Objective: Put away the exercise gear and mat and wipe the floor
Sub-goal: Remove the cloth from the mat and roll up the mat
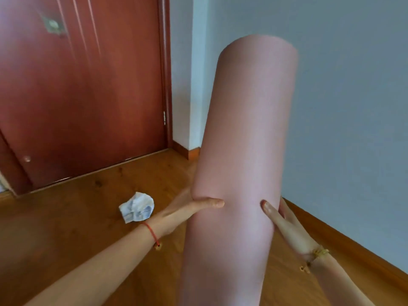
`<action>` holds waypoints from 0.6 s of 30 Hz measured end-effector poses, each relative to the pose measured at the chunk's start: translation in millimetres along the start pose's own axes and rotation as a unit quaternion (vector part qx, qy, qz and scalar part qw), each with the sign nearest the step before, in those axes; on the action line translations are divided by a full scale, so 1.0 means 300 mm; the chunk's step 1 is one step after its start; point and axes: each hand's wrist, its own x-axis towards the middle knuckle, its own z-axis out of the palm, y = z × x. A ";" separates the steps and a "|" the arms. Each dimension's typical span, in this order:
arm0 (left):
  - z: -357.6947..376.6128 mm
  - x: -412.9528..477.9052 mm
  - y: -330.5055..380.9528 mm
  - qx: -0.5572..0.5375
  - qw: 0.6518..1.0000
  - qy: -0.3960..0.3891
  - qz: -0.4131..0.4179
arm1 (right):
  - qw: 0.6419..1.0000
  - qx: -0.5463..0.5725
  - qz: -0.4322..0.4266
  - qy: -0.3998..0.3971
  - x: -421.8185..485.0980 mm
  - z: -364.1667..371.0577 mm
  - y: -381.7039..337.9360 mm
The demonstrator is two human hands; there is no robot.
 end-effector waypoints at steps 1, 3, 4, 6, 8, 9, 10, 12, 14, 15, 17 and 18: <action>-0.063 -0.028 -0.001 0.001 1.000 0.028 -0.007 | 1.000 0.006 0.002 -0.024 0.036 0.059 -0.016; -0.201 -0.091 -0.019 -0.004 0.996 0.090 -0.023 | 0.997 0.013 0.010 -0.071 0.105 0.192 -0.038; -0.259 -0.117 -0.030 -0.009 0.993 0.112 -0.034 | 0.996 0.021 0.012 -0.088 0.133 0.249 -0.043; -0.377 -0.167 -0.056 -0.021 0.988 0.146 -0.053 | 0.992 0.028 0.015 -0.121 0.192 0.364 -0.050; -0.511 -0.214 -0.099 -0.046 0.983 0.167 -0.066 | 0.987 0.025 0.009 -0.159 0.248 0.494 -0.073; -0.579 -0.238 -0.118 -0.059 0.979 0.179 -0.076 | 0.984 0.025 0.006 -0.177 0.277 0.564 -0.088; -0.648 -0.263 -0.136 -0.073 0.975 0.191 -0.084 | 0.981 0.020 0.003 -0.194 0.305 0.635 -0.108; -0.796 -0.295 -0.175 -0.095 0.967 0.214 -0.096 | 0.977 0.017 0.002 -0.215 0.357 0.781 -0.156; -0.945 -0.327 -0.203 -0.112 0.956 0.247 -0.112 | 0.975 0.021 0.003 -0.222 0.418 0.936 -0.194; -1.026 -0.345 -0.227 -0.121 0.952 0.258 -0.113 | 0.974 0.028 0.009 -0.226 0.447 1.015 -0.210; -1.166 -0.394 -0.262 -0.136 0.944 0.275 -0.122 | 0.972 0.041 0.028 -0.231 0.496 1.182 -0.238; -1.237 -0.426 -0.283 -0.142 0.939 0.287 -0.127 | 0.970 0.046 0.039 -0.237 0.516 1.272 -0.247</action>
